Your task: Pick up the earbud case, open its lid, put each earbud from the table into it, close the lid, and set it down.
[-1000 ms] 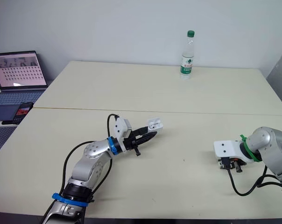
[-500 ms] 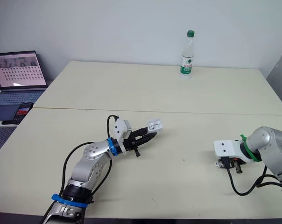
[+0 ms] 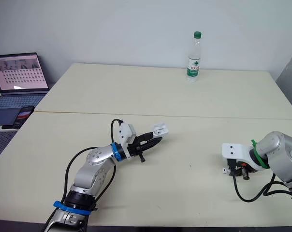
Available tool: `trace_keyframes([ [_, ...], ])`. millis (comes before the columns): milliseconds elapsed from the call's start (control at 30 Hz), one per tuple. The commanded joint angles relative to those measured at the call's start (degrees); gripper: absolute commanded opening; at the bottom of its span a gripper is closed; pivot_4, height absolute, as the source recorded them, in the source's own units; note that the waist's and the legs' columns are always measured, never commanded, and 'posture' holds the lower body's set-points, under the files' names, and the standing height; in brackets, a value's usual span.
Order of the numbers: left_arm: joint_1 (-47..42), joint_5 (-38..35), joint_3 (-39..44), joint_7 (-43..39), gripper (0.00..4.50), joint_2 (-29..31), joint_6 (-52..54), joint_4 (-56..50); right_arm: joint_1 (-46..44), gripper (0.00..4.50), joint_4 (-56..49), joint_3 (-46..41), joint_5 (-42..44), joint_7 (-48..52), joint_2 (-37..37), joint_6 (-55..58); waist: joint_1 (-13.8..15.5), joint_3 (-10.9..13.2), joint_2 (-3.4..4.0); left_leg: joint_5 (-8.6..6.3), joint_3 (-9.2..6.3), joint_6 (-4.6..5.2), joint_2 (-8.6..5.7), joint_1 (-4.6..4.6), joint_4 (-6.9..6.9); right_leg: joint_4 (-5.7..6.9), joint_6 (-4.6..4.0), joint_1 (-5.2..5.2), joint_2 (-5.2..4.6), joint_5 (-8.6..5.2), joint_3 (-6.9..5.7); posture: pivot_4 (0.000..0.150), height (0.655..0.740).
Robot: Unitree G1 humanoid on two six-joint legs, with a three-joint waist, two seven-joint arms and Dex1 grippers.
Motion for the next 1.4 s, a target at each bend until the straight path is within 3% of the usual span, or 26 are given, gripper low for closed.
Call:
trace_keyframes([
  [33,-0.75,-0.12,0.15,0.08,0.77,-0.22,-0.81,-1.81,1.65,2.33,-3.68,-3.17,2.77,-1.83,-0.34,6.62,0.02,0.00,0.00,0.00,-0.02,0.00,0.00,0.00,0.00,0.00,0.00,0.00,0.00,0.00,0.00,0.150,0.7362],
  [400,-1.65,0.02,-0.05,-0.68,0.77,-0.34,-1.15,-0.78,4.94,2.33,-10.01,-8.45,10.78,-12.28,4.02,21.25,-0.01,-0.01,-0.01,0.00,-0.02,0.00,0.00,-0.02,0.00,0.00,0.00,0.00,0.04,0.00,0.01,0.150,0.7362],
  [700,-2.16,0.14,-0.14,-1.11,0.77,-0.42,-1.37,-0.16,6.61,2.33,-10.75,-8.12,13.61,-17.28,2.41,22.56,-0.02,-0.02,-0.04,0.00,0.00,0.00,-0.01,-0.02,0.00,-0.02,0.02,0.00,0.04,0.00,-0.01,0.150,0.7362],
  [800,-2.20,0.21,-0.11,-1.18,0.77,-0.53,-1.38,-0.10,6.48,1.81,-10.77,-7.51,14.16,-18.00,1.65,22.26,-0.01,-0.02,-0.05,0.00,0.00,0.00,-0.01,-0.03,0.00,-0.02,0.02,0.00,0.04,0.00,-0.01,0.150,0.7362],
  [933,-2.14,0.26,-0.04,-1.23,0.77,-0.64,-1.37,-0.13,6.49,0.45,-10.52,-7.04,14.94,-18.84,0.82,21.98,-0.01,-0.02,-0.05,0.00,-0.01,0.00,-0.01,-0.04,0.00,-0.03,0.02,0.00,0.04,0.00,0.00,0.150,0.7362],
  [1000,-2.02,0.32,0.00,-1.20,0.77,-0.71,-1.36,-0.21,6.39,0.42,-10.36,-6.91,15.10,-19.15,0.61,21.55,-0.01,-0.02,-0.05,0.00,-0.02,0.00,-0.01,-0.04,0.00,-0.04,0.02,0.00,0.04,0.00,0.00,0.150,0.7362],
  [1267,-1.59,0.44,-0.13,-1.13,0.77,-0.81,-1.27,-0.65,6.07,0.42,-9.24,-6.99,14.68,-16.29,-1.71,11.05,-0.03,-0.02,-0.04,0.00,0.00,0.01,-0.01,-0.03,0.00,-0.03,0.03,-0.01,0.05,0.00,-0.01,0.150,0.7362],
  [1400,-1.52,0.67,-0.47,-1.26,0.77,-0.81,-1.34,-0.81,10.88,0.42,-7.97,-8.85,14.28,-10.82,-5.41,-7.14,-0.02,-0.01,-0.06,-0.01,-0.02,0.01,-0.01,-0.06,-0.02,-0.07,0.03,-0.02,0.05,-0.01,-0.03,0.150,0.7362],
])
